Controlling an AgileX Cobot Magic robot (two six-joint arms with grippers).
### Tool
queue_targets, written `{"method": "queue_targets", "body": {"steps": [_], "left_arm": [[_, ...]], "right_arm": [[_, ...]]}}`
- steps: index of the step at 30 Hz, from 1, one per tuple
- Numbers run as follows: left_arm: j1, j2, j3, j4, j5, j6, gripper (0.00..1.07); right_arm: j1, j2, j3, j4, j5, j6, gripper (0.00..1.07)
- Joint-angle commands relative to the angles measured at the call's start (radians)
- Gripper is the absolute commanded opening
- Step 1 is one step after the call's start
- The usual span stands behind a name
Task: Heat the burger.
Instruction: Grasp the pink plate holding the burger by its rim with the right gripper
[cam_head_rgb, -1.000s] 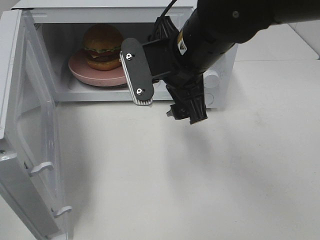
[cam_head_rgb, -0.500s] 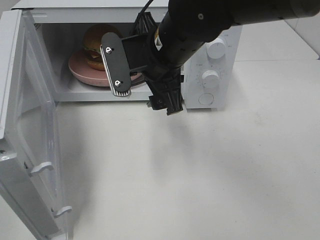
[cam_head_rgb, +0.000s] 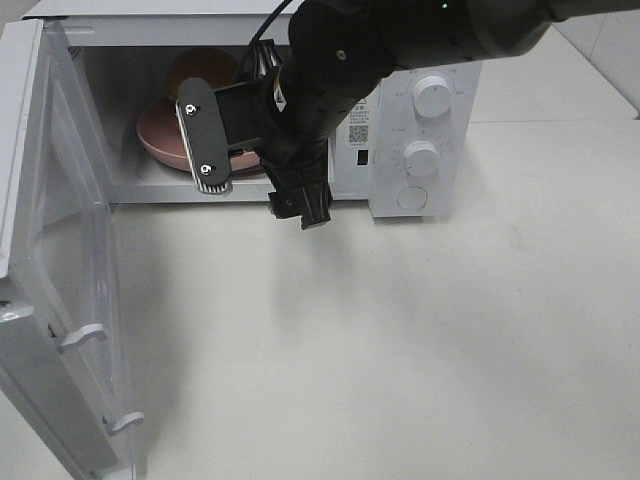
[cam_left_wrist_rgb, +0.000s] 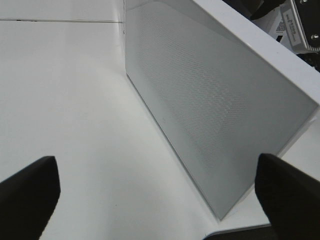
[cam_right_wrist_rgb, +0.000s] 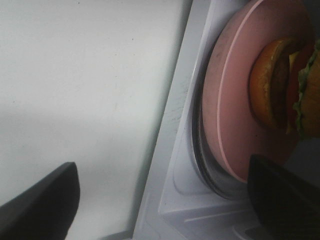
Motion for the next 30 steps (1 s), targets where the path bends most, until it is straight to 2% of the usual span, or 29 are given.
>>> {"method": "queue_targets", "body": {"steps": [1, 11, 30], "left_arm": [[0.002, -0.018, 0.004, -0.002, -0.009, -0.002, 0.98], [0.002, -0.018, 0.004, -0.002, -0.009, -0.002, 0.98], [0.002, -0.018, 0.004, -0.002, -0.009, -0.002, 0.98]], "right_arm": [[-0.001, 0.031, -0.03, -0.006, 0.001, 0.013, 0.87], [-0.03, 0.179, -0.197, -0.004, 0.026, 0.035, 0.85], [-0.064, 0.357, -0.402, 0.001, 0.027, 0.09, 0.8]]}}
